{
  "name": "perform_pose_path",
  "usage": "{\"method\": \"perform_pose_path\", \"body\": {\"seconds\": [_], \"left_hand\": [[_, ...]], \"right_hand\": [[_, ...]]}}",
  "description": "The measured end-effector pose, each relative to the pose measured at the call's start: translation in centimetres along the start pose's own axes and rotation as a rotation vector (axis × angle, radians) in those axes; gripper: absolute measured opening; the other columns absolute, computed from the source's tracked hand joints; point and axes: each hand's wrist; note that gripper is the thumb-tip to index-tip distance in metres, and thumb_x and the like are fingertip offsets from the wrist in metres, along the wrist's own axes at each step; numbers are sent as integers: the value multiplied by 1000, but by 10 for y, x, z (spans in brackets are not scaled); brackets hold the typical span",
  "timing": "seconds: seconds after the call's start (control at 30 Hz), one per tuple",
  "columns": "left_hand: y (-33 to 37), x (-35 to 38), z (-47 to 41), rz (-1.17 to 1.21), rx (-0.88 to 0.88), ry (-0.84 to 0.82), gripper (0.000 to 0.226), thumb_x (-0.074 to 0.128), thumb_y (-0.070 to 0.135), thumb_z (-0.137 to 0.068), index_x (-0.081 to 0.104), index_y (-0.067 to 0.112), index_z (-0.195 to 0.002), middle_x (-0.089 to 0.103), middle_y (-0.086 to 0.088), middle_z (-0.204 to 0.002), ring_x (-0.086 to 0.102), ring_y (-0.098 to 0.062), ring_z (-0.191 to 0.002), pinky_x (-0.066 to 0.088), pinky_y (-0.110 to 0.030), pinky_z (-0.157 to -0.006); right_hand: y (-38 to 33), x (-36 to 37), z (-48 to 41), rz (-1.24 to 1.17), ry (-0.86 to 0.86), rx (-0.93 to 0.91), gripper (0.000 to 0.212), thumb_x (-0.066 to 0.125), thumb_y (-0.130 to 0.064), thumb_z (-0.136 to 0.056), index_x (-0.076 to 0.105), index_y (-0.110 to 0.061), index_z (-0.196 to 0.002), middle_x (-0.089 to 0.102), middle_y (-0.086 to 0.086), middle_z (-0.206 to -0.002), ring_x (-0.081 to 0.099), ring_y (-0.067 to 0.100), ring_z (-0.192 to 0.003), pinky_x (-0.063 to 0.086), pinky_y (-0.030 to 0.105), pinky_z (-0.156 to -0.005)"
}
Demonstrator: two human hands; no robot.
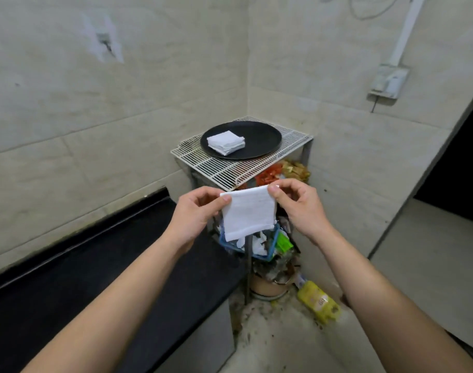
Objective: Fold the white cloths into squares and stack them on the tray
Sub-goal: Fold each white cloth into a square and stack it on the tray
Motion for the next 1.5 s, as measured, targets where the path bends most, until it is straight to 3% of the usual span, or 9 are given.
{"method": "perform_pose_path", "body": {"seconds": [0.13,0.3,0.6,0.77,0.97,1.07,1.23,1.33,1.5], "left_hand": [[-6,30,-73,-6,33,-11,12,76,18,-85,73,7,-90,71,4,-82,63,-4,-77,53,-20,-69],[4,73,-152,-8,63,0,7,75,13,-85,73,9,-90,72,6,-82,64,-5,-78,53,-22,-75],[7,119,-261,-105,40,52,10,77,21,-84,74,12,-88,74,-8,-90,70,-27,-87,58,-43,-82],[-7,139,-312,-168,22,204,6,77,18,-85,72,15,-84,70,6,-78,61,-5,-72,46,-22,-69],[-7,155,-369,-308,13,383,9,75,15,-86,68,12,-84,65,7,-72,54,-1,-62,42,-14,-61],[-13,160,-391,-377,21,442,9,74,12,-87,65,12,-84,65,4,-76,57,-3,-67,43,-11,-64],[-33,154,-428,-514,0,422,12,72,14,-87,66,18,-97,66,3,-80,59,-4,-70,50,-17,-72],[-53,142,-453,-652,-32,359,9,72,23,-87,68,29,-92,72,6,-83,67,-10,-79,55,-31,-79],[-82,119,-506,-931,-198,209,10,67,28,-86,63,35,-81,69,13,-83,64,-10,-82,54,-33,-79]], "right_hand": [[17,-26,-69,7,-13,-12,5,72,-23,-91,73,-18,-90,68,-6,-80,56,-3,-65,47,14,-63],[24,-66,-150,-4,-23,-39,6,72,-16,-90,72,-20,-86,67,-10,-76,55,-4,-65,46,13,-67],[72,-105,-277,-33,-80,-65,5,73,-21,-90,73,-22,-85,68,-15,-71,56,-2,-64,47,17,-63],[108,-108,-356,-36,-232,-97,6,73,-26,-89,73,-27,-83,71,-19,-75,59,-2,-69,48,19,-73],[128,-103,-443,-26,-403,-109,5,72,-33,-90,73,-30,-87,72,-13,-84,64,4,-79,54,28,-80],[135,-101,-469,4,-473,-109,8,69,-35,-92,71,-27,-93,70,-11,-89,63,3,-85,54,25,-83],[166,-88,-504,17,-519,-77,6,70,-35,-90,72,-30,-92,72,-10,-92,66,8,-91,56,30,-86],[185,-76,-522,41,-520,-34,1,73,-32,-89,73,-31,-89,73,-13,-87,67,0,-84,54,22,-80],[220,-43,-555,197,-549,31,1,72,-33,-90,72,-32,-91,70,-17,-82,63,-10,-75,47,12,-74]]}}
Point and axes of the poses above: each hand's wrist, its own z-axis away from the middle knuckle, its own x-axis out of the palm, y = z × x
